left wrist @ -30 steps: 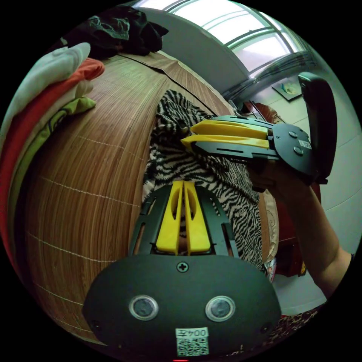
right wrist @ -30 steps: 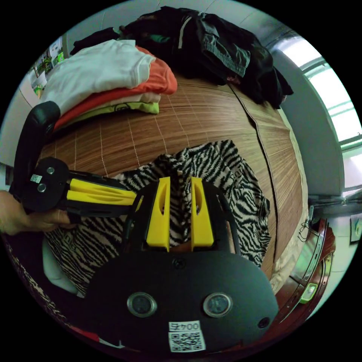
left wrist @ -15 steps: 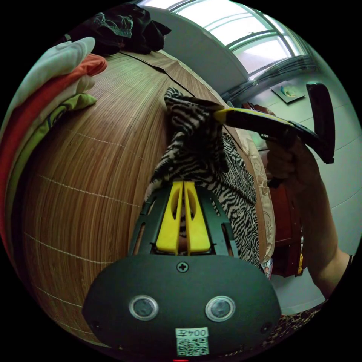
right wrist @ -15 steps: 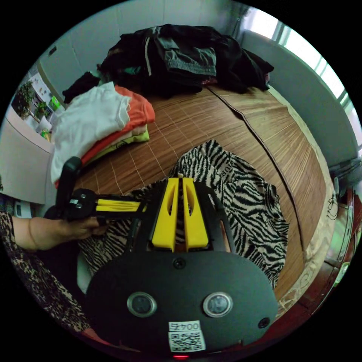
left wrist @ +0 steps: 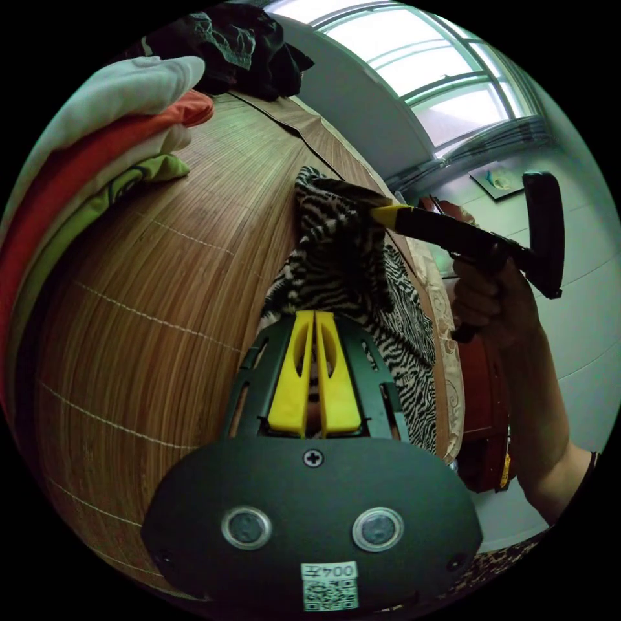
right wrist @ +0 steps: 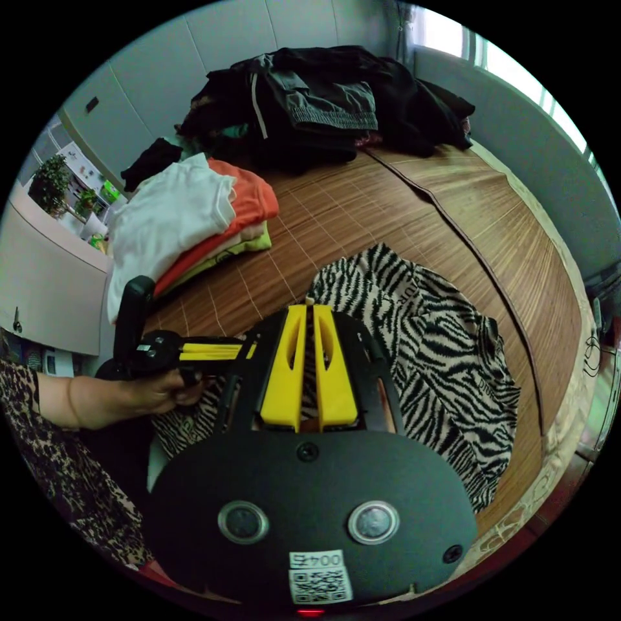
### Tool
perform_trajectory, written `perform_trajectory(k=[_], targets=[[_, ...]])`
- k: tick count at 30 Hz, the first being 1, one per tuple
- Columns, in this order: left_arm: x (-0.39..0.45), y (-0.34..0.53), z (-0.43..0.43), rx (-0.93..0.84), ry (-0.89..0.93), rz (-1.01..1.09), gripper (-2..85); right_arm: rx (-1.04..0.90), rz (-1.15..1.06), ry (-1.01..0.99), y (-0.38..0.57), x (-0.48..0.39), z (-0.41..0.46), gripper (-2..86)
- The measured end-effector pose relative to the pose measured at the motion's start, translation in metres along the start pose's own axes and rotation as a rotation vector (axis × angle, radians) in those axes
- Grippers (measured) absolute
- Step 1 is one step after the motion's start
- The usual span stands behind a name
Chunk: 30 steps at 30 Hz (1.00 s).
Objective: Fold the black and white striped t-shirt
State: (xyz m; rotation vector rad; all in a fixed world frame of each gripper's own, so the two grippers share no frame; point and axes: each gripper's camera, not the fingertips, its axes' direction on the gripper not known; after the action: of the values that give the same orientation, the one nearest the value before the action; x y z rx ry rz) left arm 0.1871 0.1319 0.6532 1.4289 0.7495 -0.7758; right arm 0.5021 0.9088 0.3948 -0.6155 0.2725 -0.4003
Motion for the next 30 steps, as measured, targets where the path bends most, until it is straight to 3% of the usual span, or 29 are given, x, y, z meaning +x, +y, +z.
perform_trajectory(k=[6,12,19,24,30], targets=[[-0.001,0.009,0.013,-0.002,0.003,-0.002,0.2,0.075,0.071,-0.045,0.023,0.021,0.003,2.3],[-0.003,0.016,0.024,-0.002,0.008,-0.006,0.2,0.281,0.382,-0.090,0.061,0.067,-0.021,1.6],[-0.007,0.023,0.035,-0.005,0.022,-0.014,0.2,0.527,0.730,-0.104,0.168,0.127,-0.071,1.5],[-0.009,0.026,0.042,-0.007,0.030,-0.017,0.2,0.552,0.887,0.031,0.261,0.147,-0.069,1.5],[-0.012,0.028,0.048,-0.008,0.040,-0.021,0.2,0.456,1.063,0.042,0.363,0.153,0.018,1.7]])
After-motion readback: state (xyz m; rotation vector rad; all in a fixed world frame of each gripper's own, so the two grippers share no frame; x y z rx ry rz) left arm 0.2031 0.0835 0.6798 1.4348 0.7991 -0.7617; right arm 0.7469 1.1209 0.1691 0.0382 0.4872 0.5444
